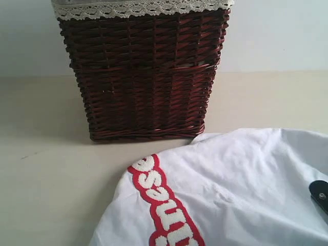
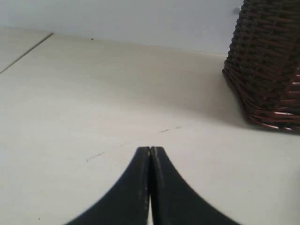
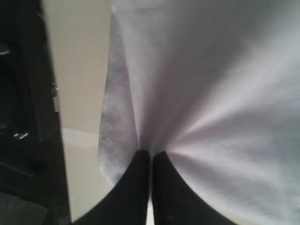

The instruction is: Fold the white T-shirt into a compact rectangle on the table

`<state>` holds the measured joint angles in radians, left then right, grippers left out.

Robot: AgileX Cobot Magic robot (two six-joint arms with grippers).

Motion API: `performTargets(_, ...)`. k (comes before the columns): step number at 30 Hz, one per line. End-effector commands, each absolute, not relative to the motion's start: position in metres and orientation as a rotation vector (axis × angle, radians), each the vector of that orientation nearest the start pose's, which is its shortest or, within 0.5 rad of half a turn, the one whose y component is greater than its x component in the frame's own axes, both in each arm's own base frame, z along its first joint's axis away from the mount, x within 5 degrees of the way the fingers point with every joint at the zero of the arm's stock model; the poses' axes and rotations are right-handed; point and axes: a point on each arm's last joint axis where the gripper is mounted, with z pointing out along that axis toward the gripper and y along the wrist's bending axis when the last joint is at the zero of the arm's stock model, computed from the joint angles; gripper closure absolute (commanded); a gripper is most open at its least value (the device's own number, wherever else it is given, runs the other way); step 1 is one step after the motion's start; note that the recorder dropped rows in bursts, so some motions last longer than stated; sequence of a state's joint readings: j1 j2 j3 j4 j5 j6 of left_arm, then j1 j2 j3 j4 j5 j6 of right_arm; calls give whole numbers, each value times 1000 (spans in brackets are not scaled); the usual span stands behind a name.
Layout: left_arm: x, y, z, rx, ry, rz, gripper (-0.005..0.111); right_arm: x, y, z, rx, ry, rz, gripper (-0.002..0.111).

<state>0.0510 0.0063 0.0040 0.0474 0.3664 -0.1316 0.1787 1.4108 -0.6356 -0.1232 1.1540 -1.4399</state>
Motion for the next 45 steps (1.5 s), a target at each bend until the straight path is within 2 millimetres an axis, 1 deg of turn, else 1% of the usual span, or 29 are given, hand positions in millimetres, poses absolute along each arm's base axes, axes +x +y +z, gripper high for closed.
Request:
performTargets(1, 53, 4, 181, -138, 1831, -13, 107, 167, 15, 182, -2669, 2243, 154, 108)
performTargets(3, 53, 4, 181, -138, 1831, -13, 107, 167, 17, 181, -2654, 2246, 180, 108)
performTargets(4, 53, 4, 181, -138, 1831, -13, 107, 172, 20, 180, -2581, 2239, 126, 108)
performTargets(5, 53, 4, 181, -138, 1831, -13, 107, 178, 23, 178, -2472, 2268, 76, 108)
performTargets(6, 53, 4, 181, -138, 1831, -13, 107, 182, 25, 177, -2367, 2308, 40, 107)
performTargets(7, 53, 4, 181, -138, 1831, -13, 107, 184, 27, 177, -2299, 2330, 21, 104)
performTargets(8, 53, 4, 181, -138, 1831, -13, 107, 185, 27, 176, -2288, 2324, 13, 100)
performTargets(9, 53, 4, 181, -138, 1831, -13, 107, 186, 27, 176, -2299, 2315, 17, 93)
performTargets(12, 53, 4, 181, -138, 1831, -13, 107, 184, 26, 174, -2396, 2274, 48, 69)
performTargets(13, 53, 4, 181, -138, 1831, -13, 107, 183, 25, 174, -2413, 2276, 61, 62)
performTargets(15, 53, 4, 181, -138, 1831, -13, 107, 181, 25, 174, -2425, 2289, 82, 56)
performTargets(17, 53, 4, 181, -138, 1831, -13, 107, 180, 25, 177, -2414, 2284, 66, 55)
performTargets(20, 53, 4, 181, -138, 1831, -13, 107, 178, 19, 187, -2411, 2266, -71, 55)
performTargets(22, 53, 4, 181, -138, 1831, -13, 107, 177, 10, 199, -2383, 2282, -268, 55)
performTargets(23, 53, 4, 181, -138, 1831, -13, 107, 177, 3, 204, -2344, 2329, -384, 55)
performTargets(25, 53, 4, 181, -138, 1831, -13, 107, 174, -15, 210, -2275, 2464, -518, 55)
performTargets(26, 53, 4, 181, -138, 1831, -13, 107, 173, -26, 209, -2243, 2542, -513, 55)
performTargets(27, 53, 4, 181, -138, 1831, -13, 107, 173, -34, 206, -2215, 2590, -467, 55)
performTargets(28, 53, 4, 181, -138, 1831, -13, 107, 173, -42, 201, -2161, 2636, -379, 55)
performTargets(30, 53, 4, 181, -135, 1831, -11, 107, 175, -53, 190, -2019, 2647, -188, 55)
performTargets(32, 53, 4, 181, -135, 1831, -11, 107, 180, -55, 179, -1840, 2586, -46, 55)
performTargets(33, 53, 4, 181, -135, 1831, -11, 107, 183, -55, 176, -1771, 2558, -8, 55)
performTargets(34, 53, 4, 181, -135, 1831, -11, 107, 188, -54, 174, -1650, 2528, 30, 55)
performTargets(37, 53, 4, 181, -135, 1831, -11, 107, 196, -54, 169, -1403, 2543, 144, 55)
performTargets(39, 53, 4, 181, -135, 1831, -11, 107, 196, -54, 165, -1372, 2564, 194, 55)
performTargets(41, 53, 4, 181, -135, 1831, -11, 107, 198, -56, 159, -1340, 2596, 196, 55)
performTargets(45, 53, 4, 181, -135, 1831, -11, 107, 208, -62, 154, -1132, 2652, 114, 55)
